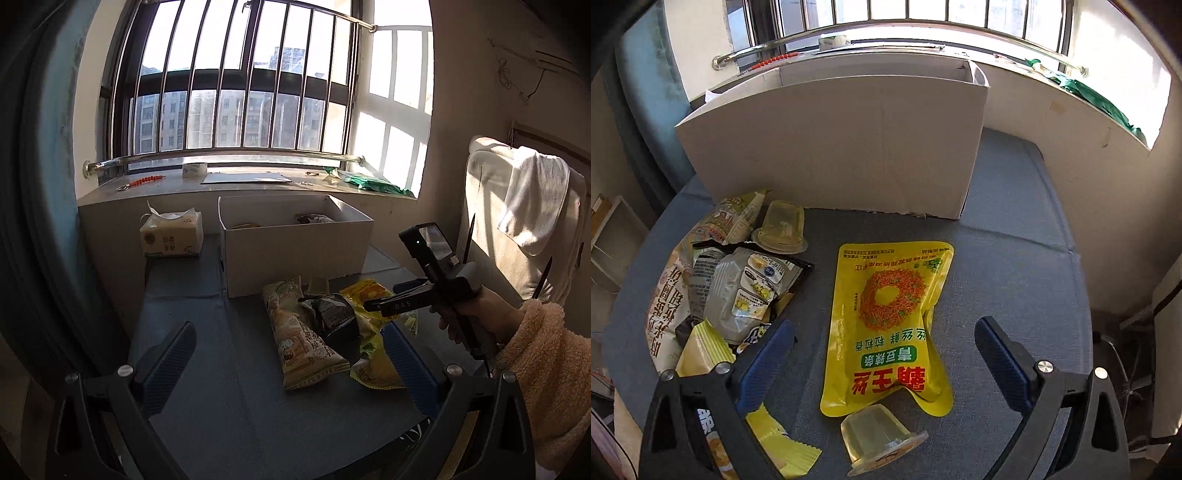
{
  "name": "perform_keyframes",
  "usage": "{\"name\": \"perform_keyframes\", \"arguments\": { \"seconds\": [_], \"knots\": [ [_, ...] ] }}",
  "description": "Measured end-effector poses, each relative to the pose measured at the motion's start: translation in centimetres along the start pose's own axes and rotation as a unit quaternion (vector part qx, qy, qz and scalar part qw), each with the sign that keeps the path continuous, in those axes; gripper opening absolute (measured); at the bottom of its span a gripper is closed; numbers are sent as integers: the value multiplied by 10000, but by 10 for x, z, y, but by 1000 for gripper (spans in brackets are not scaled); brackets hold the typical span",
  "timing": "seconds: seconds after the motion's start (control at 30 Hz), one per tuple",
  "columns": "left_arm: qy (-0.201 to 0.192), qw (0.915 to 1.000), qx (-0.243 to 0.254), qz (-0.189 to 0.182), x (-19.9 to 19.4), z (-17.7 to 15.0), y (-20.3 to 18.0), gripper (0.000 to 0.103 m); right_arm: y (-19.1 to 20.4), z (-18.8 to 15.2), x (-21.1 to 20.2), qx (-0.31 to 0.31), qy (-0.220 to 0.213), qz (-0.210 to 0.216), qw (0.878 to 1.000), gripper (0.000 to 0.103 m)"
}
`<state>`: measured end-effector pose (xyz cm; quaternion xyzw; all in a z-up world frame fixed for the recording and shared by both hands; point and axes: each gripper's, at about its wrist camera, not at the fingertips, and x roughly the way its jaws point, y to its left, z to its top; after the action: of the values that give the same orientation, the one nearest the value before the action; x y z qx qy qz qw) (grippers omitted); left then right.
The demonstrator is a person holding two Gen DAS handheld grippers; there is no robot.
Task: Organize snacks
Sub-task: 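Grasp the yellow sunflower-seed packet with the right gripper, then lift the yellow packet with the right gripper while the left gripper grasps the long chip roll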
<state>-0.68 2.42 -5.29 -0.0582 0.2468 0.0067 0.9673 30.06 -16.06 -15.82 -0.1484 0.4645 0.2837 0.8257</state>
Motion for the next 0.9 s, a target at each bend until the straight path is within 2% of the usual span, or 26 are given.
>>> {"name": "perform_keyframes", "arguments": {
  "seconds": [0.07,0.1,0.17,0.27,0.37,0.47,0.57,0.7,0.77,0.9],
  "knots": [
    [77,10000,-23,-18,3,-2,2,103,0,0,13,-129,176,-205,9996,71],
    [104,9999,-34,-21,5,-2,2,103,-4,0,13,-72,51,-11,10000,67],
    [157,9999,-38,-24,7,-4,2,103,-9,0,10,62,37,175,9998,47],
    [247,9997,-73,-30,14,-6,2,103,-10,-4,5,90,85,317,9994,38],
    [372,9991,-150,-143,25,-5,1,103,-6,-10,-4,-46,-56,252,9997,33],
    [695,9972,-101,-252,47,-3,-1,103,-15,-16,-18,228,-265,325,9989,31],
    [1167,9928,-115,-246,81,0,-3,103,-29,-21,-42,506,-632,381,9960,30],
    [1941,9803,-148,-342,133,-2,-5,103,-41,-28,-76,733,-1044,496,9906,30],
    [2147,9761,-212,-264,154,-2,-2,103,-48,-37,-92,802,-1146,660,9880,30],
    [2542,9658,-369,352,194,-2,14,103,-47,-39,-104,822,-1325,812,9844,30]
  ]
}}
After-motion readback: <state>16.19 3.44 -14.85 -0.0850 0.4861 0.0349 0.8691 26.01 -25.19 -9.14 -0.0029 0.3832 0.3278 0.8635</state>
